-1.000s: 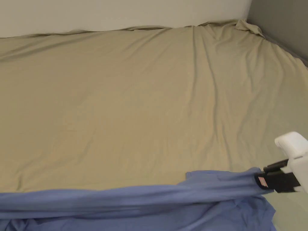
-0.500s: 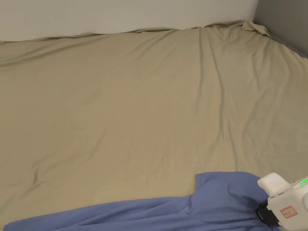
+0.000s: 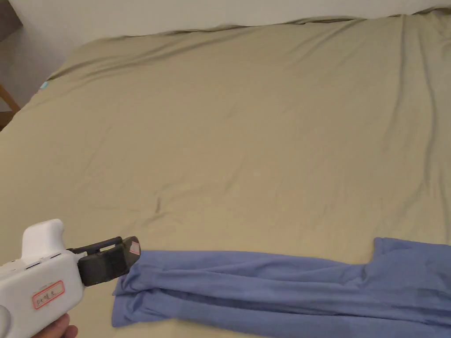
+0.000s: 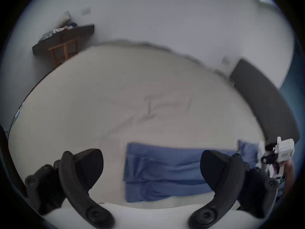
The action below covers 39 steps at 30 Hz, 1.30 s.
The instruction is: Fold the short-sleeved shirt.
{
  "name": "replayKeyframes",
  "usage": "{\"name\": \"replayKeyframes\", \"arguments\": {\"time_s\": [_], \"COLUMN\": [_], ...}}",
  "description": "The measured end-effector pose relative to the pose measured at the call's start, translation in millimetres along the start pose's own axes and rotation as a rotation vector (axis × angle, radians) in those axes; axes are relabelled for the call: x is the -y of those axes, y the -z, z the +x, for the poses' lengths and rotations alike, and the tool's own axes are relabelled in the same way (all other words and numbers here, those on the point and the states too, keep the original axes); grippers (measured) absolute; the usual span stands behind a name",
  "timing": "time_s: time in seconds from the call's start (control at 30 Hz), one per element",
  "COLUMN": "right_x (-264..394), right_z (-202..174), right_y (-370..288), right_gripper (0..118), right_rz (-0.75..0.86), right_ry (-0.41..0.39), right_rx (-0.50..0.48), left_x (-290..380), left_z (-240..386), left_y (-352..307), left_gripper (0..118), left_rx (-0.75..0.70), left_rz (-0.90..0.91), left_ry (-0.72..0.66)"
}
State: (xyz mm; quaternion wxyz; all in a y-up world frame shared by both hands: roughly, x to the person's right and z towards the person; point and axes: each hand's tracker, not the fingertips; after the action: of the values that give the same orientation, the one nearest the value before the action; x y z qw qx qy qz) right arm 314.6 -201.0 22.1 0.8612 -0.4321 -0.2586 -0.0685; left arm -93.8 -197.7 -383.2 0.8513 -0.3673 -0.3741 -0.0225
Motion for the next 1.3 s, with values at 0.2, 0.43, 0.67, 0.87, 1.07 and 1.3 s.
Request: {"name": "replayKeyframes", "arguments": {"time_s": [0.2,0.43,0.67,0.87,1.07,1.3], "right_x": [-9,-1,-4,-11,-20,-30], "right_z": [-56,-45,-28,-33,-33,-46], "right_y": [-24,-16,-26,-22,-14,-25], "right_gripper": [3,2,2,2,2,2], "right_rz": [0.147,0.158,0.219,0.248,0.231,0.242], "right_ry": [0.067,0.319,0.378,0.44,0.432,0.4], "right_rx": [0.021,-0.392,-0.743,-0.762,-0.784,-0.724], "left_x": [41,36,30,26,38,42], "left_z": [18,-59,-162,-154,-145,-101], "left_y": [20,40,90,110,164,168], "left_gripper": [65,0,118,118,118,11], "left_rx": [0.012,0.363,0.572,0.629,0.659,0.44], "left_rz": [-0.149,-0.169,-0.311,-0.297,-0.333,-0.385], "left_ry": [0.058,-0.371,-0.516,-0.442,-0.349,-0.334]}}
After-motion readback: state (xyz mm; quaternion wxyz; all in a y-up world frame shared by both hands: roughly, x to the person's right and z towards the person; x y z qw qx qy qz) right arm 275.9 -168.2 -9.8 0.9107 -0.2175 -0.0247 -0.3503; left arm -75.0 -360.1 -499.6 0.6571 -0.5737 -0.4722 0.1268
